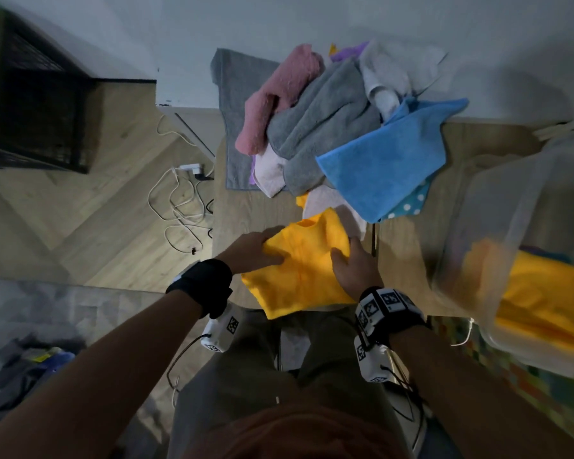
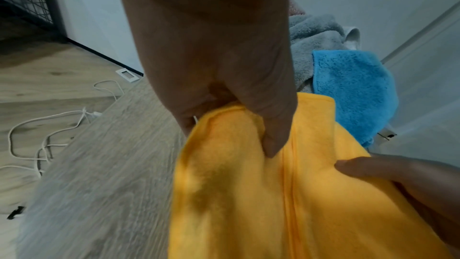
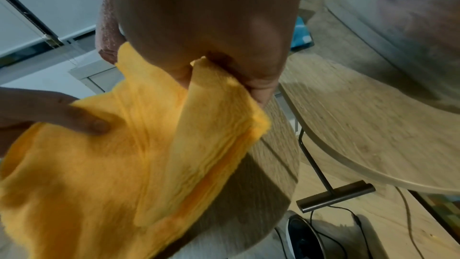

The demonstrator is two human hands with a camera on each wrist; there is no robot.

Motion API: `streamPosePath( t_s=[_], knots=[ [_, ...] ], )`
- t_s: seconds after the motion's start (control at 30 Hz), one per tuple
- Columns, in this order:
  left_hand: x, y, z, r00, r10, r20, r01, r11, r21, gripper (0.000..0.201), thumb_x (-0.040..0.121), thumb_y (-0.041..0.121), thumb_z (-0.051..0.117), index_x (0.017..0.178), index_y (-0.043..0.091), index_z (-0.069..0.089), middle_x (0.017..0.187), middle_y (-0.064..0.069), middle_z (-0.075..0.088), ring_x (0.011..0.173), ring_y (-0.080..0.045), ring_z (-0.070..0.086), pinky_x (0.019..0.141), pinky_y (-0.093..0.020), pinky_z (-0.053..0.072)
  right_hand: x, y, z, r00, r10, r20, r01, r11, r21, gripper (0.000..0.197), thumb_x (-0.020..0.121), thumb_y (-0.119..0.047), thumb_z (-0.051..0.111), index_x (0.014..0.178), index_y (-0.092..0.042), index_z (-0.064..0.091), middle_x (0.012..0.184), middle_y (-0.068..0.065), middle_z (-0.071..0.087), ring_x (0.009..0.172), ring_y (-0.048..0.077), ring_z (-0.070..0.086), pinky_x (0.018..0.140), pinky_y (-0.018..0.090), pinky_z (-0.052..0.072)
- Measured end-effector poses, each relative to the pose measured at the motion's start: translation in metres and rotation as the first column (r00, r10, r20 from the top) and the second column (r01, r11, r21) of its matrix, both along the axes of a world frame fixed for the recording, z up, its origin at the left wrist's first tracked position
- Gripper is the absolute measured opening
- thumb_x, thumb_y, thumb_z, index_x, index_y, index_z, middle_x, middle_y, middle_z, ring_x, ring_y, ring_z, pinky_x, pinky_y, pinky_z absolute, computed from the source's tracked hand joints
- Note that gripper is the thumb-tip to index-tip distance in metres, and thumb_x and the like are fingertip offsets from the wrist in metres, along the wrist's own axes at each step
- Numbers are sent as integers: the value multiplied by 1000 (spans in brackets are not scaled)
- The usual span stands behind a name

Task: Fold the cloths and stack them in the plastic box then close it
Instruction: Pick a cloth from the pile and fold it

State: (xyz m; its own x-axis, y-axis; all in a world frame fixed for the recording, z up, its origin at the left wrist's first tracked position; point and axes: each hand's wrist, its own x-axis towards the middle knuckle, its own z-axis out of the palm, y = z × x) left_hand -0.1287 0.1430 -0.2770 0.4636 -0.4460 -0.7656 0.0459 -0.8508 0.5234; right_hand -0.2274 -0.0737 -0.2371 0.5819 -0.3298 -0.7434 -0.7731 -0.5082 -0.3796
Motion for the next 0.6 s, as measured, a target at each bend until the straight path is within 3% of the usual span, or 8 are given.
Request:
streamPosePath(
  t_s=[0.03,0.13,0.2,0.3,0.4,0.53,0.6],
  knots=[
    [0,1,-1,999,36,12,-36,999,-11,68,84,42,71,144,30,42,131,-4,58,117,-26,55,91,-31,44,0,-1,1,1000,-21,-8,21,1000,-2,48,101,-37,42,142,-13,37,127,23,57,115,42,54,91,45,42],
    [-2,3,-1,985,160,66,-163,986,38,47,84,39,72,120,17,52,111,-5,59,91,-21,57,70,-30,45,-1,-5,4,998,-52,-19,52,998,-20,43,100,-35,42,135,-9,43,125,23,57,114,41,54,93,45,42],
    [-2,5,-3,963,223,154,-236,970,68,40,85,35,70,117,17,55,106,-5,59,85,-19,54,68,-29,42,-3,-6,4,999,-42,-9,42,998,-36,38,98,-36,46,123,-8,50,116,21,60,109,40,57,89,44,45],
    [-2,8,-1,944,266,197,-279,959,45,42,87,27,69,125,17,56,104,-6,59,90,-23,58,69,-28,42,-6,-5,4,999,-28,41,30,998,-49,33,95,-33,52,117,-9,52,95,14,59,98,38,60,77,37,44],
    [-3,11,0,962,195,189,-208,977,52,50,85,19,68,133,16,54,118,-12,61,107,-29,58,76,-26,39,-6,-1,3,998,-24,61,29,996,-81,41,91,-24,56,127,-13,43,98,15,60,95,38,61,72,36,41],
    [-8,7,-1,987,54,154,-57,998,19,71,81,25,72,145,25,43,133,-11,57,120,-30,53,91,-29,40,-5,2,-2,995,-86,46,90,991,-99,39,89,-18,55,125,-13,40,101,15,59,96,39,60,79,44,49],
    [-15,-2,0,986,66,150,-72,997,31,75,77,27,77,144,21,42,130,-11,56,118,-30,53,89,-30,39,-4,0,-4,994,-105,31,108,989,-100,39,89,-18,54,125,-13,40,102,15,59,98,39,60,82,47,50]
  ],
)
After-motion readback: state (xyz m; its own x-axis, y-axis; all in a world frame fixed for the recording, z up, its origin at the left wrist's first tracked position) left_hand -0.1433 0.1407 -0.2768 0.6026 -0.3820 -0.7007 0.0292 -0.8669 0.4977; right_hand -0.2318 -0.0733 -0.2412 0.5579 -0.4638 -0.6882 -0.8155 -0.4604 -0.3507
